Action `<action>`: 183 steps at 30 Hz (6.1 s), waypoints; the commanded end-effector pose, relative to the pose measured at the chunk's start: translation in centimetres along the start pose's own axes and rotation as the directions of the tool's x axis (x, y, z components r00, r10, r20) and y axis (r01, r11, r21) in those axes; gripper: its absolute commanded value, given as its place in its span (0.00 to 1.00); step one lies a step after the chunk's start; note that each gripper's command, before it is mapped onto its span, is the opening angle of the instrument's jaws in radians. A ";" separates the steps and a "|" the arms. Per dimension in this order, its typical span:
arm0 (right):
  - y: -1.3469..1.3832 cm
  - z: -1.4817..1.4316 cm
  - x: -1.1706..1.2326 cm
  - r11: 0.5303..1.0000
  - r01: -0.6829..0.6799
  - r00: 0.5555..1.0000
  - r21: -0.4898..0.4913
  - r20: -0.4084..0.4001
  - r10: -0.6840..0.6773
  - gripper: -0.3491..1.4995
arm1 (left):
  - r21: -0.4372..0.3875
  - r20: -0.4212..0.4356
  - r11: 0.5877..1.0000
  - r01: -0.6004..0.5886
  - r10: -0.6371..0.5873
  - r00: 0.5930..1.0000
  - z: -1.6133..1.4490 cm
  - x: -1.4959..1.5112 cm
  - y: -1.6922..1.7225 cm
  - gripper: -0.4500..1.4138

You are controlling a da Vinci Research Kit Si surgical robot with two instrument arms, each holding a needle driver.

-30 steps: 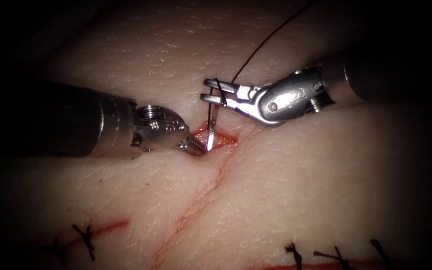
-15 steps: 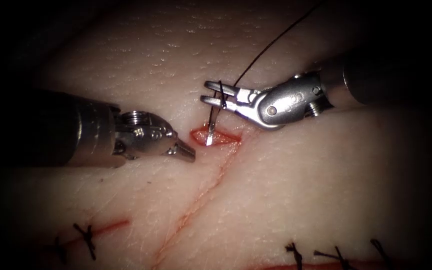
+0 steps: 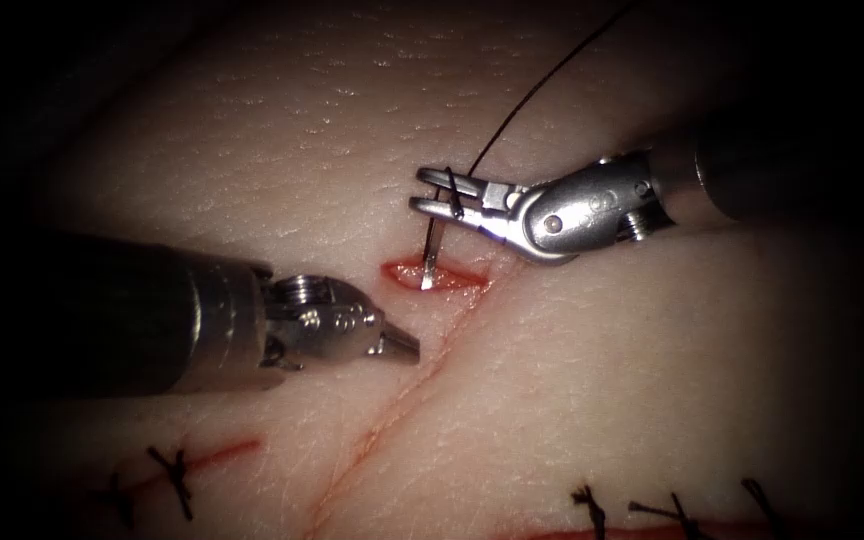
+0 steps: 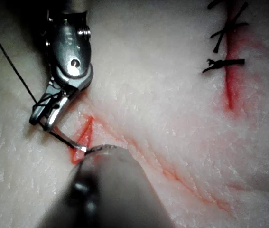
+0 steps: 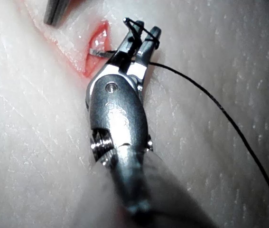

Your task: Wound Closure

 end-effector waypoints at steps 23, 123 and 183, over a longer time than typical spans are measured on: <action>-0.08 0.06 -0.15 0.962 -0.271 0.961 -0.027 0.047 0.272 0.00 | -0.007 -0.023 1.000 -0.017 0.017 1.000 0.19 -0.15 0.07 0.11; -0.08 -0.24 -0.10 0.400 -0.916 0.401 0.035 0.143 0.905 0.90 | 0.214 -0.259 0.908 -0.359 0.407 0.876 -0.27 -0.01 0.25 0.32; -0.12 -0.84 -0.04 0.671 -0.738 0.669 0.072 0.215 0.712 0.49 | -0.536 -0.650 0.844 0.021 -0.429 0.627 -0.91 0.47 0.72 0.00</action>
